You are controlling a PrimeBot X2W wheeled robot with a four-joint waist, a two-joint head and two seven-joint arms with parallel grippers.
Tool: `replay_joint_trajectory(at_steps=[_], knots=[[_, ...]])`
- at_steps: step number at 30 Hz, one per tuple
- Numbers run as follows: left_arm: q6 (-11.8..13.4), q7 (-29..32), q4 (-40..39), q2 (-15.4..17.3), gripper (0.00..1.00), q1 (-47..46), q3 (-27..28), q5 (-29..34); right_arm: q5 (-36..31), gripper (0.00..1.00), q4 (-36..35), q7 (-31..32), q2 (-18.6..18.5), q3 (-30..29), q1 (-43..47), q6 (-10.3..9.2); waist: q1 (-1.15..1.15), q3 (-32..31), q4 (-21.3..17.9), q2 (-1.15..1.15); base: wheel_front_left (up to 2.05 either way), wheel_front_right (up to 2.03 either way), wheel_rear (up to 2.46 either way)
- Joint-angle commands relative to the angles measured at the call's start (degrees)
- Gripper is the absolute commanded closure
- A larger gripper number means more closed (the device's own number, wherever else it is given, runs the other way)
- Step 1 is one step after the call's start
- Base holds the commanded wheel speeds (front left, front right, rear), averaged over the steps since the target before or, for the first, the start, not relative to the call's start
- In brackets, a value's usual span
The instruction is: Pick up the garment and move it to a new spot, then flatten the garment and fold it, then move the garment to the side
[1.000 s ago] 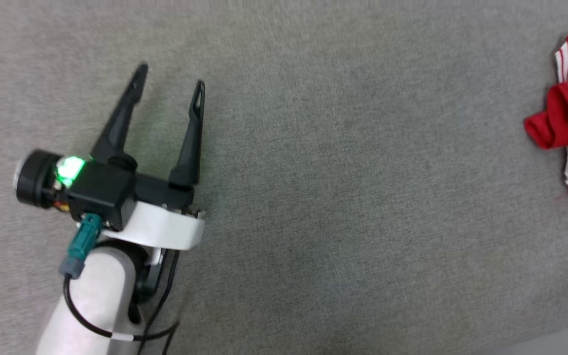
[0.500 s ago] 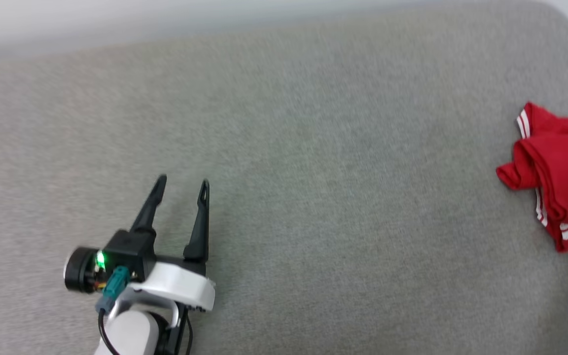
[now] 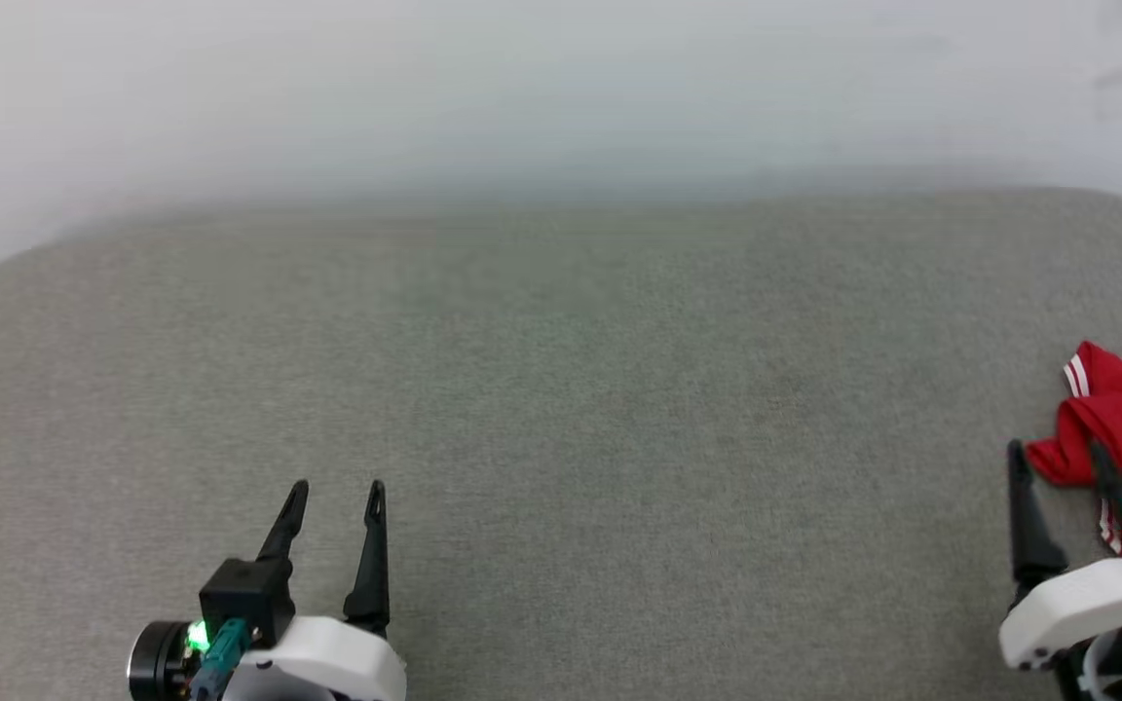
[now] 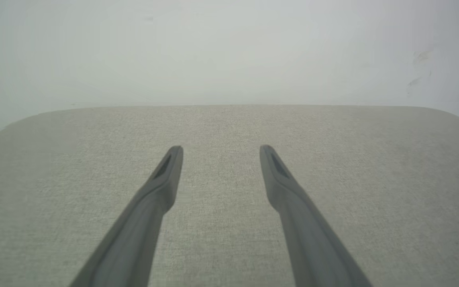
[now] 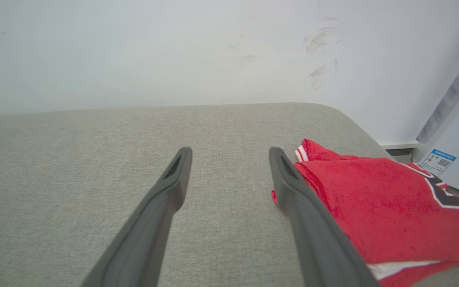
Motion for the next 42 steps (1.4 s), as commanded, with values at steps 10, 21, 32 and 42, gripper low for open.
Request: replay_joint_trajectory(at_steps=[10,21,32,42], knots=[[0.44,-0.76,1.50,1.58,0.00,3.73,2.73,-0.48,0.16,0.00,-8.28,-0.89,2.51,6.77,7.25,-0.09,0.02,-5.65,3.30,0.00,0.00,0.00,0.00],[-0.13,-0.88,1.04,1.58,0.00,7.18,3.45,0.41,0.42,0.00,-15.10,0.40,3.32,7.66,14.59,-0.09,0.02,-8.13,2.14,0.00,0.00,0.00,0.00],[-0.96,-0.84,0.87,0.96,0.00,9.07,3.57,1.03,-0.47,0.00,-17.05,1.74,3.45,7.47,16.59,-0.09,0.02,-8.98,2.34,0.00,0.00,0.00,0.00],[-1.75,-0.84,0.73,0.78,0.00,7.96,4.11,1.52,-0.58,0.00,-16.67,1.31,3.48,8.13,16.05,-0.09,0.02,-8.23,2.67,0.00,0.00,0.00,0.00]])
